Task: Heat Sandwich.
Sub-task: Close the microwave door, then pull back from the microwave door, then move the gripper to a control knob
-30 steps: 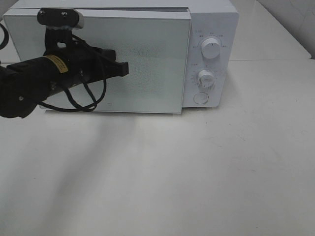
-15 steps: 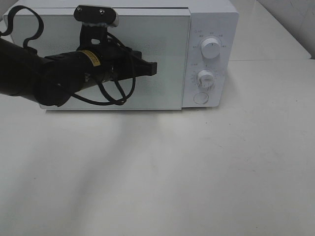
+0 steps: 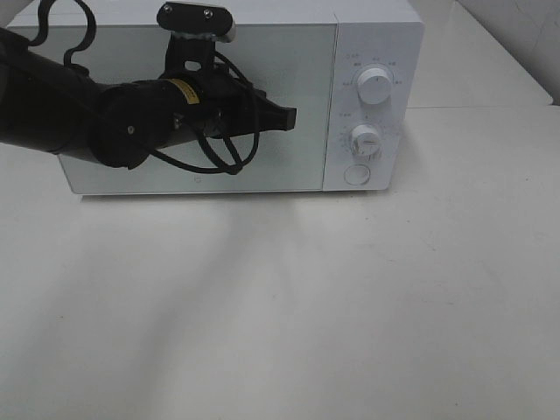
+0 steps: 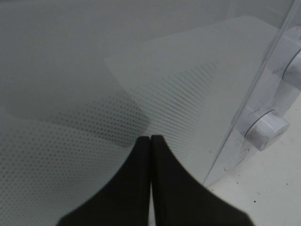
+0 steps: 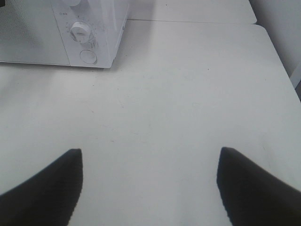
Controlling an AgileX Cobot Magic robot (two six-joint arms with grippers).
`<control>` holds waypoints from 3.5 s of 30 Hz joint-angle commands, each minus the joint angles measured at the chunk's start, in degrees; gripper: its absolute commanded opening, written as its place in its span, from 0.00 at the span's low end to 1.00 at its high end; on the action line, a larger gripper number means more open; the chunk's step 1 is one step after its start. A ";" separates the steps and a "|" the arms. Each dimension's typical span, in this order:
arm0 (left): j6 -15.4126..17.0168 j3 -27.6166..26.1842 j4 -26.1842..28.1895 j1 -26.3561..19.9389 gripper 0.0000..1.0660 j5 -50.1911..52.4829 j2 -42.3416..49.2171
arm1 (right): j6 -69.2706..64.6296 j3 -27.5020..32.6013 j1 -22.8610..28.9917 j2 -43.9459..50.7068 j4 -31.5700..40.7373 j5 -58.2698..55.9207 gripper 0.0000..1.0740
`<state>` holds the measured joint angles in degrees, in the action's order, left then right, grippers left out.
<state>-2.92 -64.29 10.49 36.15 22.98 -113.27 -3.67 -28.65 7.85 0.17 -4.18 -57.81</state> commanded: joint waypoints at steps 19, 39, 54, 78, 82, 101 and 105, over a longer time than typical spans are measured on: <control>0.06 -1.95 4.35 -1.78 0.00 6.07 0.52 | 0.52 0.17 -0.40 1.55 0.11 0.69 0.71; 0.06 2.92 3.72 -1.15 0.00 -9.17 8.94 | 0.52 0.17 -0.40 1.55 0.11 0.69 0.71; 0.23 12.72 3.95 -0.46 0.25 -26.07 19.25 | 0.52 0.17 -0.40 1.55 0.11 0.69 0.71; 0.34 12.66 2.64 -7.91 0.93 -73.28 32.60 | 0.46 0.17 -0.40 1.55 0.11 0.69 0.71; 0.00 12.66 0.63 -14.73 0.93 -78.67 35.64 | 0.46 0.17 -0.40 1.55 0.11 0.69 0.71; 0.00 18.28 -3.84 -33.92 0.92 -91.90 57.30 | 0.46 0.17 -0.40 1.55 0.11 0.69 0.71; -0.52 21.20 -4.01 -33.80 0.92 -91.79 64.74 | 0.46 0.17 -0.40 1.55 0.11 0.69 0.71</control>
<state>-3.04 -44.29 6.59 2.41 -68.47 -51.22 -3.61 -28.65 7.85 0.17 -4.18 -57.81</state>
